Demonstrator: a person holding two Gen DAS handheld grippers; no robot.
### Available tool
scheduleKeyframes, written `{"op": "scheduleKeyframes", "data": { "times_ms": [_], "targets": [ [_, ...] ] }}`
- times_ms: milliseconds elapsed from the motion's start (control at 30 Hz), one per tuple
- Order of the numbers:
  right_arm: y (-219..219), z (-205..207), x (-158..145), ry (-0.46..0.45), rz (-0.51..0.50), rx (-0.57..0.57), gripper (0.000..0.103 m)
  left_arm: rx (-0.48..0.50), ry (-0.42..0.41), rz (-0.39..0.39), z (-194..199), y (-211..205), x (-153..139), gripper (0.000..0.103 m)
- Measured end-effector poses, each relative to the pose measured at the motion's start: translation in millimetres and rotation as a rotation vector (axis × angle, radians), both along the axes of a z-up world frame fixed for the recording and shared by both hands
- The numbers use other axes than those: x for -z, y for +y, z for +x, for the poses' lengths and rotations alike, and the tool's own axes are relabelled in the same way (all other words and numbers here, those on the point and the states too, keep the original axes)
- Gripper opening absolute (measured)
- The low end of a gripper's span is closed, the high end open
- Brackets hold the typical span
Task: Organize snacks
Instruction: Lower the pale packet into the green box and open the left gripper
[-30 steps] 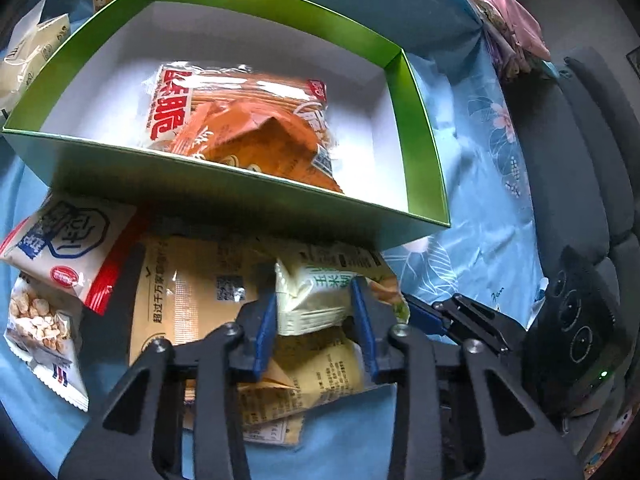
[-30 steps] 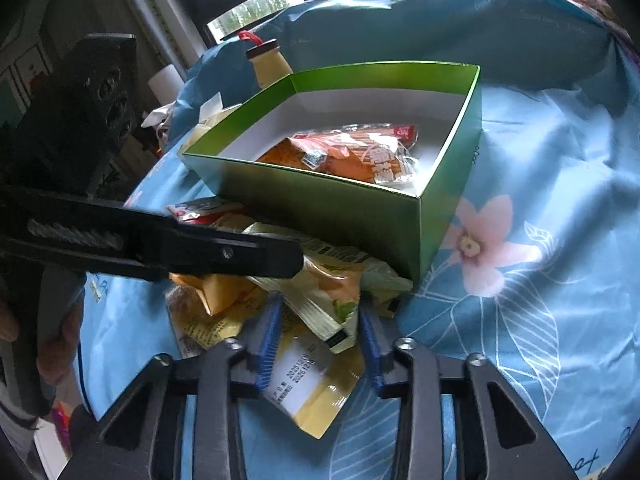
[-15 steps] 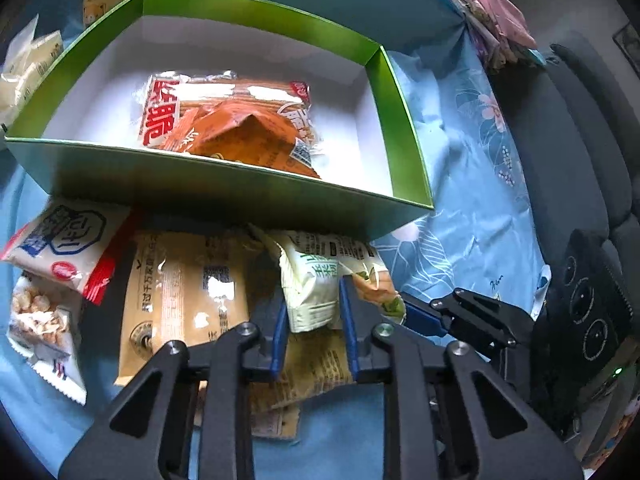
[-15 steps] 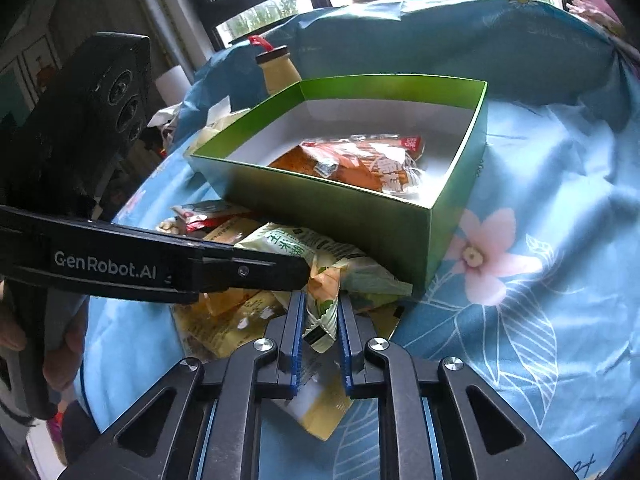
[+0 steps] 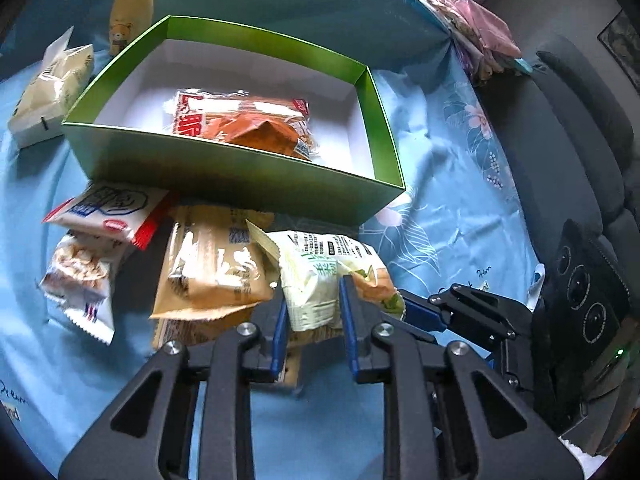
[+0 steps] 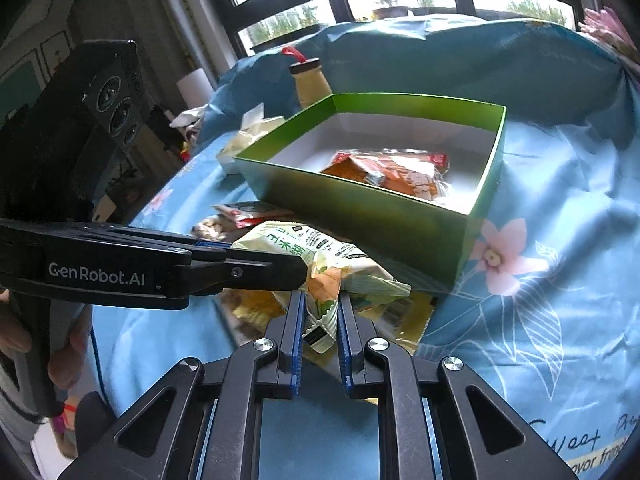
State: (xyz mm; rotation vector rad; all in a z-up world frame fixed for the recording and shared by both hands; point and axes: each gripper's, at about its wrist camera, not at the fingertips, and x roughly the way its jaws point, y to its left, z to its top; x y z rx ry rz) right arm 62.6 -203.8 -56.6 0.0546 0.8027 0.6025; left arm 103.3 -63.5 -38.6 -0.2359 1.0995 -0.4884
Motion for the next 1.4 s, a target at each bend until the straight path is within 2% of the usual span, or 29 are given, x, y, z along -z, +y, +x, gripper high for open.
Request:
{"op": "scheduleKeyframes", "data": {
  "times_ms": [233,467,1000,1400],
  "targets": [
    [11,-7,-13,-0.034,-0.015,-0.021,0.017,-0.027,-0.043,-0.018,-13,10,-12,0.021],
    [17,-8,-24,-0.067,-0.031,-0.031,0.017,-0.035,-0.066,-0.023,-8,16,-23,0.021],
    [29,43,-53,-0.157,-0.071,-0.020,0.017,-0.075,-0.105,-0.079,46,30,-47,0.021],
    [40,87,-46,-0.145,-0.088,-0.010,0.017,-0.112,-0.066,-0.091,87,39,-34,0.021]
  ]
}}
